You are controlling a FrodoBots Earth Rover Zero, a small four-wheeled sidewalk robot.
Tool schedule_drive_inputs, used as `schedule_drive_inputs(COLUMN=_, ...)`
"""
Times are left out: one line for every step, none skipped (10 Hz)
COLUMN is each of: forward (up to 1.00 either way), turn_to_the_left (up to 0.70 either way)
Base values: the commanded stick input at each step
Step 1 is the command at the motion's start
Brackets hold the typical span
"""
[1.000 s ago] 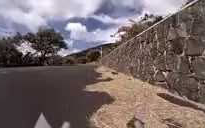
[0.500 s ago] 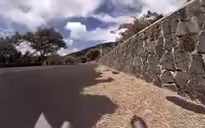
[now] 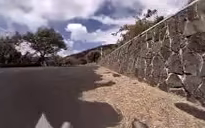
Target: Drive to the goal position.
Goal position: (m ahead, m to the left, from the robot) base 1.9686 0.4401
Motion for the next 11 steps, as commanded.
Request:
schedule_drive_inputs(forward=0.5, turn_to_the_left=0.0)
schedule_drive_inputs(forward=0.5, turn_to_the_left=0.0)
schedule_drive_inputs(forward=0.5, turn_to_the_left=0.0)
schedule_drive_inputs(forward=0.5, turn_to_the_left=0.0)
schedule_drive_inputs(forward=0.5, turn_to_the_left=0.0)
schedule_drive_inputs(forward=0.5, turn_to_the_left=0.0)
schedule_drive_inputs(forward=0.5, turn_to_the_left=0.0)
schedule_drive_inputs(forward=0.5, turn_to_the_left=0.0)
schedule_drive_inputs(forward=0.5, turn_to_the_left=0.0)
schedule_drive_inputs(forward=0.5, turn_to_the_left=0.0)
schedule_drive_inputs(forward=0.5, turn_to_the_left=0.0)
